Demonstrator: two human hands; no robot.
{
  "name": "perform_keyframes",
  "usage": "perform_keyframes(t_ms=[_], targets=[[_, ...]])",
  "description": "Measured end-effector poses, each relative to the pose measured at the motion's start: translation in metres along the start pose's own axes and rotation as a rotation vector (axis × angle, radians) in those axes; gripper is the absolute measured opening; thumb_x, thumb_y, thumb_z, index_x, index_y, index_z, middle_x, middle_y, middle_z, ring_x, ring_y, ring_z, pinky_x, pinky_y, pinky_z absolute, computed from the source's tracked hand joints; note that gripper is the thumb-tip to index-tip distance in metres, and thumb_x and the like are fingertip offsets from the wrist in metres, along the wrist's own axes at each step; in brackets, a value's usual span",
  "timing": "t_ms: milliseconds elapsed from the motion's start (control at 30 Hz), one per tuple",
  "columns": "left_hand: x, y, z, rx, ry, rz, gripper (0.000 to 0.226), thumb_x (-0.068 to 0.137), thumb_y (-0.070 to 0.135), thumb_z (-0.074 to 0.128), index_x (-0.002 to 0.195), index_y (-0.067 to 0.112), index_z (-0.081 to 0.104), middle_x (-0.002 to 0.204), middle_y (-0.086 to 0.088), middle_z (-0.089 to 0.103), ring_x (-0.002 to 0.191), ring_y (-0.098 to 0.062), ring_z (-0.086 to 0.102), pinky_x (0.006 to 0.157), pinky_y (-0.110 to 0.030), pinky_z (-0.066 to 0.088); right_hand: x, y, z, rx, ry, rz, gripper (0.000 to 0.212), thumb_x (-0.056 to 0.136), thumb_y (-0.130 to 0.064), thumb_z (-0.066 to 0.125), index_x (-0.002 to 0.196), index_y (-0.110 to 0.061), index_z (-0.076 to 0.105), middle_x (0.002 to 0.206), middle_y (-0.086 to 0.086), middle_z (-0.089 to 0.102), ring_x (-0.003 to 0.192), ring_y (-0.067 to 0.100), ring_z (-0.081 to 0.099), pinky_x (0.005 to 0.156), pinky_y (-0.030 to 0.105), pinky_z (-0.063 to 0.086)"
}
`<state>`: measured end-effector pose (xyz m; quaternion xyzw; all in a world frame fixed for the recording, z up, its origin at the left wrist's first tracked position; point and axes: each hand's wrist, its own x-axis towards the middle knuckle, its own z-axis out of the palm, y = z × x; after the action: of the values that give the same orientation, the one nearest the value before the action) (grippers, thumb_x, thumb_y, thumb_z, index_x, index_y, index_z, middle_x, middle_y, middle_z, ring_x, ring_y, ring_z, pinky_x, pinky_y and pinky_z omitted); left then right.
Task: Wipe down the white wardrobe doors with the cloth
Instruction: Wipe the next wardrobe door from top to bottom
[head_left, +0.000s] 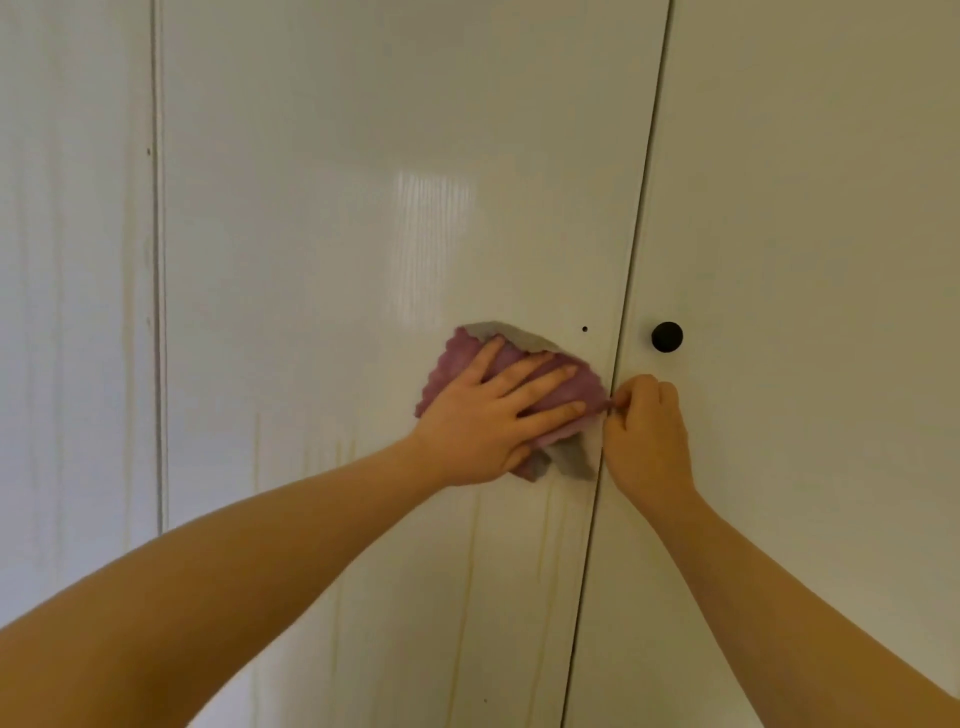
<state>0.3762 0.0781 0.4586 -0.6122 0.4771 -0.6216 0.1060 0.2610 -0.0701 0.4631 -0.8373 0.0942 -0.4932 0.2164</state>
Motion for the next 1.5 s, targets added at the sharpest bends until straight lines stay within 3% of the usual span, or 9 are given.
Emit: perform_keyframes(t_ms=[200, 333, 467, 567, 800, 1033, 1167, 1267, 1500], targets=[[-0.067, -0.043, -0.006, 0.059, -0.012, -0.052, 0.052, 0.089, 0.040, 0.041, 0.139, 0.030, 0.038, 0.143, -0.010, 0.045, 0.131, -0.031, 0.035, 0.108, -0.057, 0.016, -0.009, 0.000, 0.003, -0.036, 0.002, 0.003, 0.017, 0.083, 0.005, 0.045, 0.096, -0.002, 0.053, 0.096, 0.009, 0.042, 0.086, 0.026, 0.045, 0.077, 0.036, 0.041], [-0.032, -0.012, 0.002, 0.015, 0.004, -0.111, 0.051, 0.089, 0.041, 0.041, 0.138, 0.029, 0.043, 0.143, -0.011, 0.046, 0.132, -0.032, 0.033, 0.110, -0.057, 0.009, -0.009, -0.006, 0.014, -0.075, 0.096, -0.046, 0.019, 0.081, 0.009, 0.045, 0.094, 0.002, 0.057, 0.097, 0.020, 0.050, 0.085, 0.034, 0.049, 0.074, 0.042, 0.041], [-0.008, 0.005, 0.002, -0.033, 0.029, -0.053, 0.044, 0.092, 0.038, 0.043, 0.132, 0.024, 0.054, 0.143, -0.007, 0.046, 0.133, -0.028, 0.035, 0.113, -0.052, 0.010, -0.009, -0.025, 0.028, -0.098, 0.204, -0.066, 0.013, 0.079, 0.009, 0.048, 0.083, 0.000, 0.055, 0.087, 0.019, 0.050, 0.077, 0.032, 0.046, 0.068, 0.038, 0.035], [-0.034, -0.017, 0.001, -0.021, 0.001, -0.065, 0.047, 0.094, 0.038, 0.041, 0.139, 0.024, 0.044, 0.146, -0.005, 0.043, 0.134, -0.026, 0.035, 0.115, -0.048, 0.012, -0.009, -0.042, 0.038, -0.104, 0.320, -0.118, 0.013, 0.072, 0.011, 0.052, 0.078, -0.001, 0.056, 0.080, 0.019, 0.052, 0.070, 0.031, 0.046, 0.064, 0.035, 0.031], [-0.133, -0.080, -0.009, 0.015, -0.036, -0.099, 0.048, 0.099, 0.037, 0.027, 0.144, 0.020, 0.034, 0.150, -0.003, 0.031, 0.137, -0.025, 0.031, 0.113, -0.049, 0.014, -0.010, -0.084, 0.073, -0.046, 0.257, -0.159, 0.012, 0.077, 0.007, 0.051, 0.084, -0.002, 0.054, 0.077, 0.012, 0.053, 0.067, 0.026, 0.045, 0.066, 0.040, 0.037], [-0.196, -0.130, -0.019, 0.038, -0.078, -0.130, 0.049, 0.100, 0.038, 0.023, 0.145, 0.019, 0.031, 0.149, -0.007, 0.034, 0.137, -0.027, 0.031, 0.112, -0.051, 0.017, -0.009, -0.109, 0.097, -0.110, 0.327, -0.142, 0.011, 0.078, 0.004, 0.049, 0.085, -0.001, 0.056, 0.077, 0.014, 0.057, 0.071, 0.032, 0.051, 0.070, 0.034, 0.028], [-0.186, -0.119, -0.019, 0.040, -0.038, -0.168, 0.050, 0.100, 0.037, 0.021, 0.146, 0.019, 0.029, 0.151, -0.004, 0.032, 0.136, -0.028, 0.030, 0.112, -0.052, 0.012, -0.011, -0.110, 0.103, -0.149, 0.377, -0.154, 0.015, 0.076, -0.003, 0.043, 0.083, -0.001, 0.057, 0.074, 0.014, 0.057, 0.068, 0.031, 0.050, 0.070, 0.034, 0.028], [-0.157, -0.102, -0.014, 0.003, 0.005, -0.141, 0.052, 0.097, 0.038, 0.031, 0.146, 0.019, 0.029, 0.152, -0.004, 0.028, 0.138, -0.028, 0.028, 0.114, -0.051, 0.006, -0.012, -0.110, 0.104, -0.164, 0.369, -0.156, 0.018, 0.076, -0.005, 0.042, 0.084, -0.001, 0.058, 0.076, 0.014, 0.057, 0.071, 0.031, 0.051, 0.070, 0.033, 0.025], [-0.092, -0.045, -0.002, -0.078, 0.021, -0.084, 0.053, 0.094, 0.035, 0.034, 0.143, 0.015, 0.041, 0.150, -0.006, 0.037, 0.136, -0.026, 0.028, 0.114, -0.049, 0.005, -0.017, -0.086, 0.083, -0.278, 0.408, -0.176, 0.030, 0.080, -0.014, 0.033, 0.084, -0.004, 0.061, 0.078, 0.014, 0.058, 0.073, 0.032, 0.053, 0.070, 0.028, 0.019]])
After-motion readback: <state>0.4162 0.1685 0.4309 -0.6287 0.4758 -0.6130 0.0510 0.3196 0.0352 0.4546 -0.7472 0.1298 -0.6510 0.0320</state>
